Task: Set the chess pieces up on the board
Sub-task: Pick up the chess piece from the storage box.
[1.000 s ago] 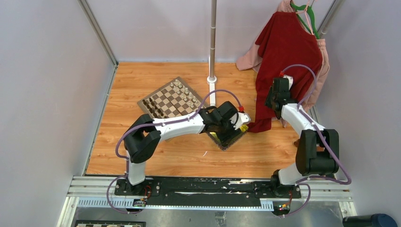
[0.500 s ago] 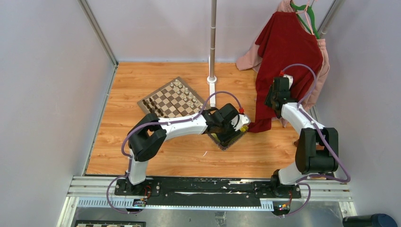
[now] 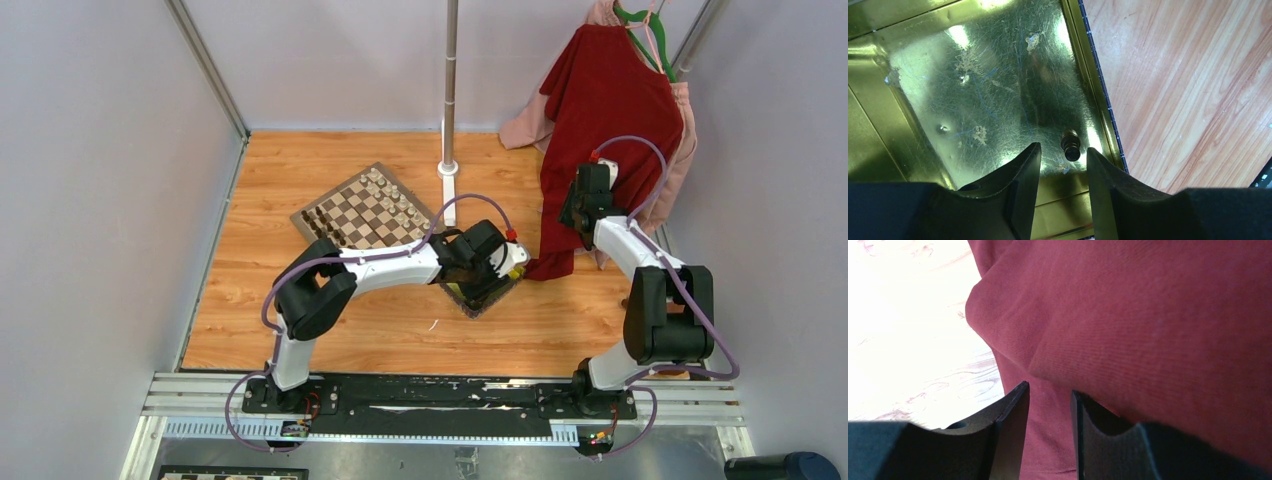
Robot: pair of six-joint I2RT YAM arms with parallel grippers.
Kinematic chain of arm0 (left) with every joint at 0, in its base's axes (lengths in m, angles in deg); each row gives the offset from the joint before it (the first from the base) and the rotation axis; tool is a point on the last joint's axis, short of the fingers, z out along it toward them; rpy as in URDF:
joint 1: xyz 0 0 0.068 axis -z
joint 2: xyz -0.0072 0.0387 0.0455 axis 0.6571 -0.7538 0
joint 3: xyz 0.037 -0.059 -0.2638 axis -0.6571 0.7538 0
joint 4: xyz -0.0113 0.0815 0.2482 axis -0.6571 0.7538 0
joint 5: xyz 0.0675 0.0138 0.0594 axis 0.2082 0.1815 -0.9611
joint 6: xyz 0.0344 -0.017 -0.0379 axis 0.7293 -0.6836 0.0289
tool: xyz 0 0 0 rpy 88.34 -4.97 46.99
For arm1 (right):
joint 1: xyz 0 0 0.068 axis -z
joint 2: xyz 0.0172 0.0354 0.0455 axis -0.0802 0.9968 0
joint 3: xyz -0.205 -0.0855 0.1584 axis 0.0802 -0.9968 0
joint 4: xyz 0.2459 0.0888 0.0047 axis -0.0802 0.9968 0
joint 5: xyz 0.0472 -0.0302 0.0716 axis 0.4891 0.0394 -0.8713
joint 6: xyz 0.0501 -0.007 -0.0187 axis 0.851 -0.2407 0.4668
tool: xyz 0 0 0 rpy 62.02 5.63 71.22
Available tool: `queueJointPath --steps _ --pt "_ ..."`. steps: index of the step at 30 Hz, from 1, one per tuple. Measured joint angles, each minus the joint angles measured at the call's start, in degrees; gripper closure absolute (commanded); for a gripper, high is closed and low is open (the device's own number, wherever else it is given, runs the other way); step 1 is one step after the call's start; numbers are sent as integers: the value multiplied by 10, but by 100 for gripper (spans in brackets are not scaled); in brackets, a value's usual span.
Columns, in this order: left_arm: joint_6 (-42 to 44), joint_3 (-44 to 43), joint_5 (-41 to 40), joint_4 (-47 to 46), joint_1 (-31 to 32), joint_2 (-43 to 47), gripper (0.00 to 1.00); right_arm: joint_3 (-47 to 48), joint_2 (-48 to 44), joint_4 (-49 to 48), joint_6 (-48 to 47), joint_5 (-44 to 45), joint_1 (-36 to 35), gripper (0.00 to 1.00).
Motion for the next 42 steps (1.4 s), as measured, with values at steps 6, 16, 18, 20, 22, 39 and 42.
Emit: queueJointPath --steps 6,16,18,20,22,39,42 --pt "0 0 -2 -1 0 -8 56 0 2 0 0 -3 0 60" --pt "-2 0 -3 -2 0 -18 76 0 4 0 0 -5 0 60" --pt "-2 0 -5 -2 0 -19 76 0 5 0 0 -5 0 61" --pt "-2 0 -6 -2 0 -19 79 0 6 0 0 -5 0 60" --pt "-3 0 -8 -2 0 -19 83 0 7 -1 0 -5 0 60" --pt "-11 -4 -49 -1 0 -19 100 0 7 -3 0 -10 0 60" --pt "-11 -6 -56 -1 0 -19 100 0 7 -3 0 -10 0 60"
